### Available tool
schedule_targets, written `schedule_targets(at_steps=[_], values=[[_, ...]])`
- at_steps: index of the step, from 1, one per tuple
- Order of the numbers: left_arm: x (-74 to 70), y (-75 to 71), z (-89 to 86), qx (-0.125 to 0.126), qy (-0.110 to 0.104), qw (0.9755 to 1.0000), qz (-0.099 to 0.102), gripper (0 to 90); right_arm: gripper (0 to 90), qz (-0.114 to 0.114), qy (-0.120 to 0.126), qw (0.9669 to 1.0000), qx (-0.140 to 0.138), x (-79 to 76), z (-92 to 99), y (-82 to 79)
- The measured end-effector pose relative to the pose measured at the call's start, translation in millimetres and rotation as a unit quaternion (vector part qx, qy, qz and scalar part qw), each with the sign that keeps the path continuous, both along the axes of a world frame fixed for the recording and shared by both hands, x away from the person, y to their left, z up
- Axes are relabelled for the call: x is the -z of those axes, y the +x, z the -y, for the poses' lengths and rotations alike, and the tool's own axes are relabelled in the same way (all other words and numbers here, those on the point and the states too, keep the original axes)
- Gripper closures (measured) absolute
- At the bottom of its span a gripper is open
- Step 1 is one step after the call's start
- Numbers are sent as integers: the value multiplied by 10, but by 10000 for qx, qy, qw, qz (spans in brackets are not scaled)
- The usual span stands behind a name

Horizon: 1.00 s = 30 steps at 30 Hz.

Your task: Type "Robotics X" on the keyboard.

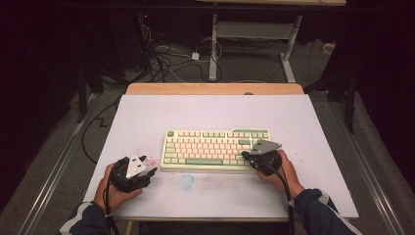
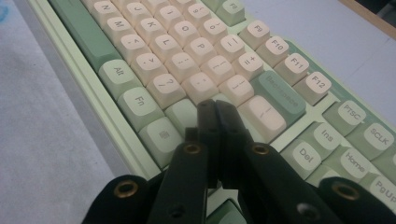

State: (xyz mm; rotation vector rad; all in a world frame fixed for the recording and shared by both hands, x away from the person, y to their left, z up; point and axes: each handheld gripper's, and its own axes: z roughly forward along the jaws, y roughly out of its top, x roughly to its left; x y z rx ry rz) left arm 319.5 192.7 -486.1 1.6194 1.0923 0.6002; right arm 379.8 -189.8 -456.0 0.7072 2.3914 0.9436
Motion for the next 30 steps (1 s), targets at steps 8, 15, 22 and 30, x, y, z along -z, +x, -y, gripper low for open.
schedule_targets(at_steps=[8,15,22,30], values=[[-40,-1,53,363,31,9990,-251,871,900,20,59,10000,11,17,19,2],[-123,124,173,503,-35,9984,-267,873,900,78,66,9999,-10,28,24,-7],[-218,283,348,648,-34,9976,-235,872,900,48,101,9999,2,30,29,-3],[-259,470,636,829,202,9962,-198,871,900,38,144,9999,-4,35,37,0]])
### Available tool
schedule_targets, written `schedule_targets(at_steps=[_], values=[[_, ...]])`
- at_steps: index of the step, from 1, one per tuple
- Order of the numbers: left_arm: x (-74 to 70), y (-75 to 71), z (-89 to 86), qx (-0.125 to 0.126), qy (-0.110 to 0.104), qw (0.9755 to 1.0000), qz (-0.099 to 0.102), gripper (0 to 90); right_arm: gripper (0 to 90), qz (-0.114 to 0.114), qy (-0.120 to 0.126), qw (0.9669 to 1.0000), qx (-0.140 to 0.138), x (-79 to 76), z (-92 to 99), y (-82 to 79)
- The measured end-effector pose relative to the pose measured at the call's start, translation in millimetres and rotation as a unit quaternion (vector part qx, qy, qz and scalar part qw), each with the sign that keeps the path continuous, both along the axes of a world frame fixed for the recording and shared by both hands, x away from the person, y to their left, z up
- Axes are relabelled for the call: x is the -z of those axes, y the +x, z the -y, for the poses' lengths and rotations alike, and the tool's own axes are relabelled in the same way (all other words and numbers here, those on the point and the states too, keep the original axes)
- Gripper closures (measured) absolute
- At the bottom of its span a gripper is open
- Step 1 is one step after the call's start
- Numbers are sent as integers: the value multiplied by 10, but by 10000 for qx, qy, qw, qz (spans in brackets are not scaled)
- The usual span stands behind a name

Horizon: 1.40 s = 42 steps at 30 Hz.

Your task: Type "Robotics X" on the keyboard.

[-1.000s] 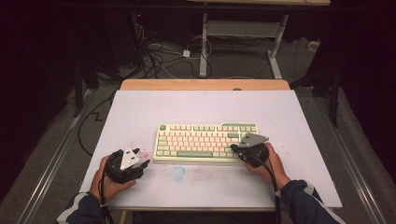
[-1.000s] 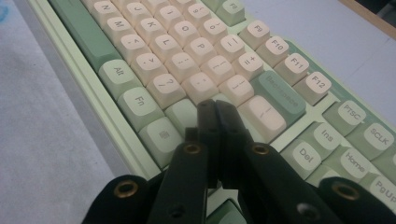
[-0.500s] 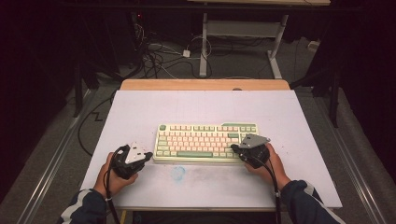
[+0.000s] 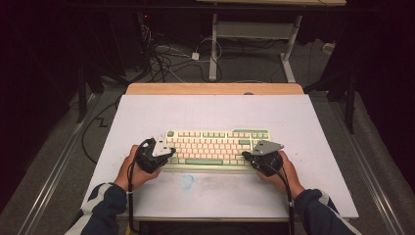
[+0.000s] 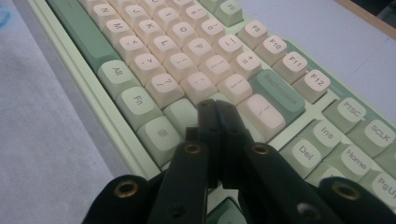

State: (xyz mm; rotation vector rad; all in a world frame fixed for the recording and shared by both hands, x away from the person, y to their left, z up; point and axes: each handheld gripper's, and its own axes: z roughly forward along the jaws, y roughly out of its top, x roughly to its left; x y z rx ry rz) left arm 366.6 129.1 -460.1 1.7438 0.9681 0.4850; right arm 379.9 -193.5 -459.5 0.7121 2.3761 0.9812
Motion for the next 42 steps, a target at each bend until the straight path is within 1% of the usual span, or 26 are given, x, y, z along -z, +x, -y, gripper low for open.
schedule_targets(at_steps=[5,8,9,12,13,14,17,18,20,22,23,25,31,35,39,41,42], values=[[-31,78,106,79,-20,10000,-26,871,900,21,8,10000,-3,5,0,-3],[-36,116,157,119,-1,9999,-63,871,900,34,-13,10000,-11,5,-2,-4],[-36,149,208,140,38,9999,-93,871,900,34,-17,10000,-8,4,-3,-5],[-45,193,280,173,35,9998,-114,871,900,43,-23,10000,-3,5,-7,-6],[-49,214,309,202,75,9997,-141,871,900,38,-25,10000,-2,5,-6,-6],[-50,232,333,206,70,9997,-144,871,900,37,-19,10000,0,6,-6,-6],[-40,282,388,208,135,9995,-178,870,900,45,-22,10000,-2,6,-7,-6],[-37,300,405,208,119,9995,-207,867,900,41,-25,10000,-1,6,-7,-7],[-22,336,441,211,167,9993,-256,865,900,47,-22,10000,-4,7,-7,-6],[-9,357,472,208,195,9993,-260,865,900,44,-21,10000,1,7,-9,-8],[-6,368,489,213,170,9992,-285,862,900,41,-30,10000,0,6,-9,-9],[13,389,527,214,232,9991,-279,861,900,55,-44,10000,-12,5,-10,-7],[43,441,597,227,260,9989,-304,862,900,58,-47,10000,-11,5,-10,-8],[56,452,630,217,275,9990,-281,862,900,46,-35,10000,-1,6,-10,-9],[70,454,647,215,319,9989,-286,862,900,32,-34,10000,1,4,-10,-11],[93,460,646,194,409,9986,-267,864,900,29,-33,10000,2,4,-10,-12],[89,462,646,177,390,9987,-274,866,900,36,-41,10000,-6,3,-10,-10]])
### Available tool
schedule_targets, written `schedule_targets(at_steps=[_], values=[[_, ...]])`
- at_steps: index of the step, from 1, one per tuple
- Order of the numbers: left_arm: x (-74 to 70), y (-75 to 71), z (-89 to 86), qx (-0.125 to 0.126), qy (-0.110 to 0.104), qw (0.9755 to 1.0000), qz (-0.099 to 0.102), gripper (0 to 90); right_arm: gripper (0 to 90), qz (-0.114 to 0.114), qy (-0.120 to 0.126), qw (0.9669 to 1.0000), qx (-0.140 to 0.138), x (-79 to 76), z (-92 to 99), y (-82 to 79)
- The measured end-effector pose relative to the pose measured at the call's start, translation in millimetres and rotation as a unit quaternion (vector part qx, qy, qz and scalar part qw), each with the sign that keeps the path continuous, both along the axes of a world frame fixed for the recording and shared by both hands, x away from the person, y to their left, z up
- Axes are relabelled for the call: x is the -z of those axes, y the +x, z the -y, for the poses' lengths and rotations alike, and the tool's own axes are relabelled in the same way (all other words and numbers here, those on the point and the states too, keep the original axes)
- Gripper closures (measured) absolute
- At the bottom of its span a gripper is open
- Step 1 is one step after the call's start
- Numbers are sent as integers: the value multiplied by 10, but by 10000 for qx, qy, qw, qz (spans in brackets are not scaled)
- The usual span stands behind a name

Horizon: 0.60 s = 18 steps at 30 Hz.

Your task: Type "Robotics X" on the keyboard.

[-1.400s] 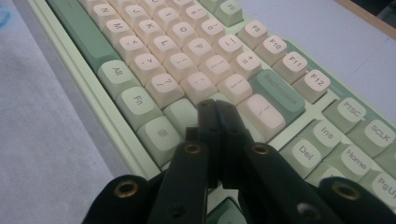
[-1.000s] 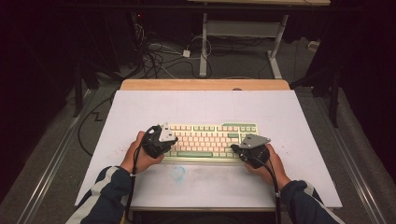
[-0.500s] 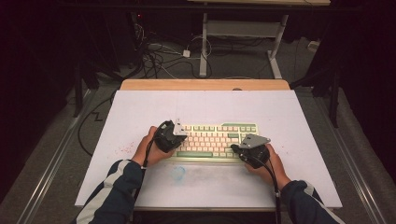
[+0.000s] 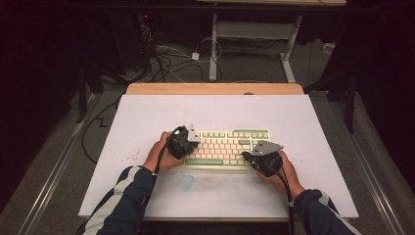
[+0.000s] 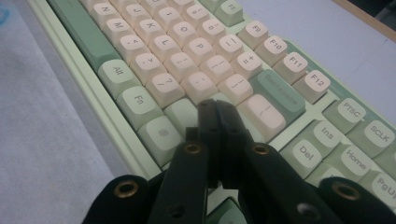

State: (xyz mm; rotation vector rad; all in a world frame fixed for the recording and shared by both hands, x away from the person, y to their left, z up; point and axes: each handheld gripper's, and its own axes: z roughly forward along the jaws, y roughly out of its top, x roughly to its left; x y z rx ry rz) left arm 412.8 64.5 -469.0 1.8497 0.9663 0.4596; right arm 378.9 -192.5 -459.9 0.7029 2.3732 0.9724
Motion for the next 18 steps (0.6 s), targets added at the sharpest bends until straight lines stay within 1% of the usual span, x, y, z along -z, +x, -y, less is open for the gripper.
schedule_targets(at_steps=[3,5,8,10,12,13,14,17,18], values=[[-25,-17,-12,49,-51,10000,41,845,900,2,-12,10000,17,-4,-4,-4],[-74,-37,-36,54,-130,9997,189,836,900,-12,-2,10000,5,-9,-2,-5],[-141,-59,-83,62,-299,9990,331,830,900,24,9,10000,0,-21,8,-11],[-175,-76,-111,68,-371,9984,415,800,900,113,81,9999,-5,-51,18,-24],[-226,-101,-153,65,-512,9974,496,728,900,139,173,9998,-14,-102,37,-45],[-251,-119,-176,90,-616,9966,531,691,900,168,195,9997,-13,-120,46,-54],[-275,-138,-200,95,-674,9958,608,647,900,190,216,9996,6,-134,52,-62],[-325,-200,-269,87,-722,9946,740,540,900,227,247,9994,-16,-167,66,-80],[-331,-238,-297,48,-750,9937,837,489,900,232,253,9994,-32,-178,70,-88]])
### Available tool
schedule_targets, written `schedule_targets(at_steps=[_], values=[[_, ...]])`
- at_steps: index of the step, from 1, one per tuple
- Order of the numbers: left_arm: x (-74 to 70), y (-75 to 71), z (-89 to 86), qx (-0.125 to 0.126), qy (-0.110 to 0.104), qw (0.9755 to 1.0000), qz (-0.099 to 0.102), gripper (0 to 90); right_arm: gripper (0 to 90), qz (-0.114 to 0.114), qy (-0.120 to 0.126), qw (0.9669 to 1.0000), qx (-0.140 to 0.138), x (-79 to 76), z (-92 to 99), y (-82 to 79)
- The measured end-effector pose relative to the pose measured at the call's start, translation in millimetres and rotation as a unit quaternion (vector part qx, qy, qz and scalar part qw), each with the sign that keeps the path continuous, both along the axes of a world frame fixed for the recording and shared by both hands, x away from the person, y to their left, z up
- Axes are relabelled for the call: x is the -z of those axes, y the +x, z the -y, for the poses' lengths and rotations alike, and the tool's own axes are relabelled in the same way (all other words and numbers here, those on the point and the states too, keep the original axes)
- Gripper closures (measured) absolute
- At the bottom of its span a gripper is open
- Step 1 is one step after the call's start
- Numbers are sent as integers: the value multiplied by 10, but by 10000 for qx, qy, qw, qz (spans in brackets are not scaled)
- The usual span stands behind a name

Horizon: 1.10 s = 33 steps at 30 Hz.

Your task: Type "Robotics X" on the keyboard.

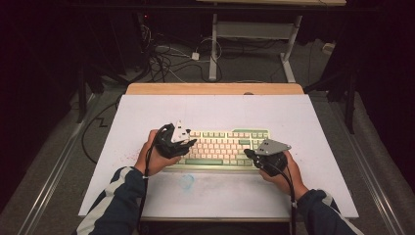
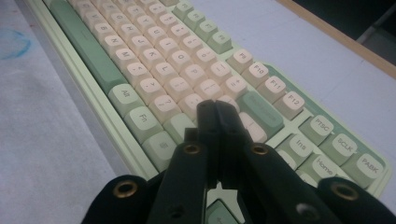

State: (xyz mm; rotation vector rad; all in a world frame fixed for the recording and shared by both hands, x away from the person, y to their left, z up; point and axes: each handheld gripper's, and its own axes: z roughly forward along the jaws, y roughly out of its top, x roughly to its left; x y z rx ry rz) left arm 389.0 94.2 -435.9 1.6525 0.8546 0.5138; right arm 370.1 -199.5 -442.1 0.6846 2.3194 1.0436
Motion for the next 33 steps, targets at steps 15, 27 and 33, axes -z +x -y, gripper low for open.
schedule_targets(at_steps=[15,27,33], values=[[268,-217,-332,-697,-148,9974,96,229,900,62,20,9999,-83,-42,-43,-42],[454,-507,-605,-682,35,9976,-83,204,900,10,-57,9998,-195,-44,-303,124],[490,-574,-728,-782,-3,9967,-205,204,900,-68,-149,9997,-180,-29,-480,271]])
